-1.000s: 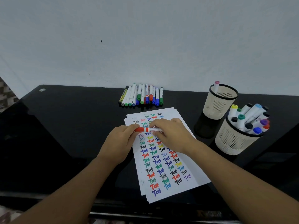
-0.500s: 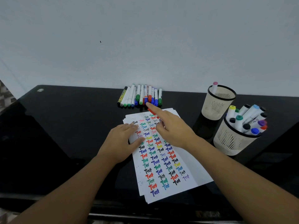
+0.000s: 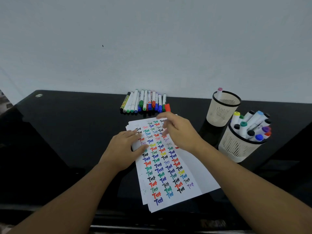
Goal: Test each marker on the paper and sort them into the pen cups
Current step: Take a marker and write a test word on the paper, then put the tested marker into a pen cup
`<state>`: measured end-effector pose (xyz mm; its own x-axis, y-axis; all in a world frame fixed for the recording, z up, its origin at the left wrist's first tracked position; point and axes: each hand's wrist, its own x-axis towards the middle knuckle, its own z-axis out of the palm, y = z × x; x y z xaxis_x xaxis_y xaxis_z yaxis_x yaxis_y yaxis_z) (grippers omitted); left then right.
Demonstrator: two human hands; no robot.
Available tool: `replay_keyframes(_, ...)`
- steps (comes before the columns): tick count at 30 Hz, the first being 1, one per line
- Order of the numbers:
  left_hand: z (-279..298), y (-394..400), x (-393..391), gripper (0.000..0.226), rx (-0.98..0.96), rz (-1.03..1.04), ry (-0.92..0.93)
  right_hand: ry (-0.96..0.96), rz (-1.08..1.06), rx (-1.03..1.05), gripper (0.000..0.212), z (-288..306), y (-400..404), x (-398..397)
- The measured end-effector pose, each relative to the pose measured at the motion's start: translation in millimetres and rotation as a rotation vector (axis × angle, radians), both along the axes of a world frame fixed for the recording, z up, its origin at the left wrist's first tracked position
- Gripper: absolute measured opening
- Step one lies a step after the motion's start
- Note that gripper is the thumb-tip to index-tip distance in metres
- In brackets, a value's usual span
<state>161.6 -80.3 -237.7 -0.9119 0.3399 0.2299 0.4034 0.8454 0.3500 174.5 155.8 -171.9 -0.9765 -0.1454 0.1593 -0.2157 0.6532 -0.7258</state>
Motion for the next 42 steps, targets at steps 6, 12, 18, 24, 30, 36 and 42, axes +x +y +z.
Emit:
replay_keyframes(6,1,0,-1,0.076,-0.010,-0.005,-0.023,-0.067,-0.003,-0.091,0.038,22,8,0)
replay_keyframes(12,-1,-1,-2,0.072,-0.017,-0.012,-0.022,0.059,-0.141,-0.041,0.035,50,14,4)
replay_keyframes(18,-4,-4,-3,0.095,-0.021,-0.016,-0.048,0.289,-0.328,0.162,0.027,85,44,-10)
replay_keyframes(24,-5,-3,-4,0.101,-0.016,-0.011,-0.049,0.297,-0.520,0.237,0.023,122,105,-20)
replay_keyframes(30,-6,-3,-5,0.097,-0.001,-0.010,-0.055,0.216,-0.667,0.253,0.027,125,158,-25)
replay_keyframes(36,-6,-4,-4,0.098,0.012,-0.007,-0.049,0.066,-0.616,0.297,0.029,106,159,-27)
replay_keyframes(42,-7,-5,-7,0.096,0.013,0.001,-0.066,-0.006,-0.560,0.361,0.038,99,157,-29)
